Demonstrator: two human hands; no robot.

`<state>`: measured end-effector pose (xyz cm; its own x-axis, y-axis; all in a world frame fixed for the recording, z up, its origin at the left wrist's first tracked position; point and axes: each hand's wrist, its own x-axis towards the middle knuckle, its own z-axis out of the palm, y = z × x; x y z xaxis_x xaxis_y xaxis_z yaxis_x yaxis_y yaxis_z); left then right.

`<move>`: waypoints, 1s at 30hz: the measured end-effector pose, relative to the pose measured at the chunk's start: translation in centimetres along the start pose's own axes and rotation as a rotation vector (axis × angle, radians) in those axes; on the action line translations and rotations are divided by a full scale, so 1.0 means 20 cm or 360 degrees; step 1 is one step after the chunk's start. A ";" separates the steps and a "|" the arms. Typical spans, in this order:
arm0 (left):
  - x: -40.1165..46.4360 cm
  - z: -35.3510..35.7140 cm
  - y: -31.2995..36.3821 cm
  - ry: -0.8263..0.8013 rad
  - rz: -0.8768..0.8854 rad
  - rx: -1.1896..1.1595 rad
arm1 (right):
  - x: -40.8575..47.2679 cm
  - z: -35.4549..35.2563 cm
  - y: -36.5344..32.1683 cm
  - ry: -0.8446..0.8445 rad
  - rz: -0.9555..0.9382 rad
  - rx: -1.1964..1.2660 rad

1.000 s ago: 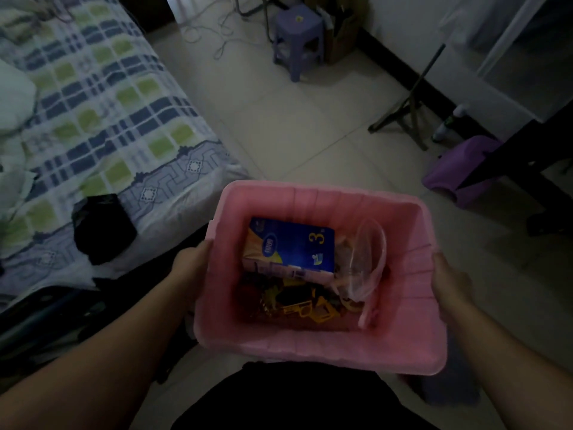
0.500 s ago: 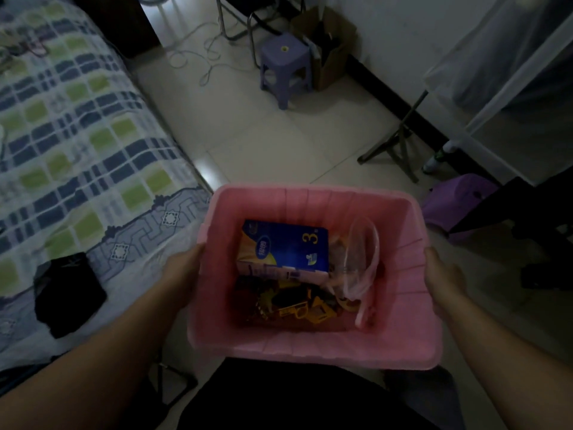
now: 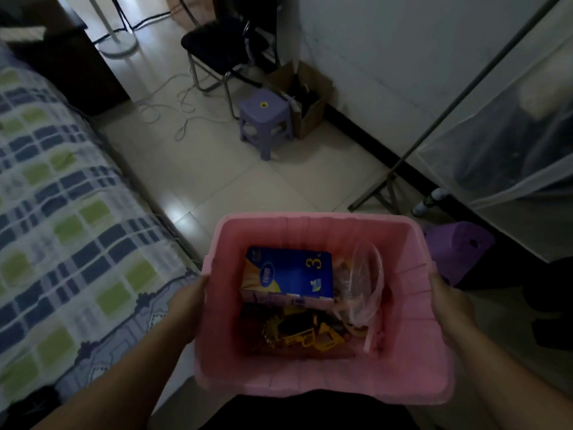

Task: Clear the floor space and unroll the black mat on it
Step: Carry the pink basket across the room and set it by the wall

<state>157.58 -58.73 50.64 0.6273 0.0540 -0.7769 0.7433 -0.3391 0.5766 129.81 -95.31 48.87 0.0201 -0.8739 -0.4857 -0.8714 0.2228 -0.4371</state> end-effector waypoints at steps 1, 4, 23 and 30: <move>0.03 0.03 0.06 -0.0018 0.0002 0.0005 | 0.03 0.01 -0.05 0.0006 -0.0016 -0.0014; 0.13 0.13 0.24 -0.0020 -0.0003 0.0056 | 0.15 0.02 -0.19 0.0000 -0.0065 -0.0027; 0.74 0.89 1.34 0.0164 -0.0096 0.0251 | 1.21 0.15 -1.40 -0.0116 -0.0048 0.0090; 1.01 1.11 1.75 0.0152 -0.0024 0.0238 | 1.47 0.20 -1.81 -0.0156 0.0110 0.0098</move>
<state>191.17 -90.37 49.53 0.6411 0.1466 -0.7533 0.7142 -0.4734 0.5157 163.87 -127.37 47.34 0.0112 -0.8099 -0.5864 -0.8408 0.3098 -0.4439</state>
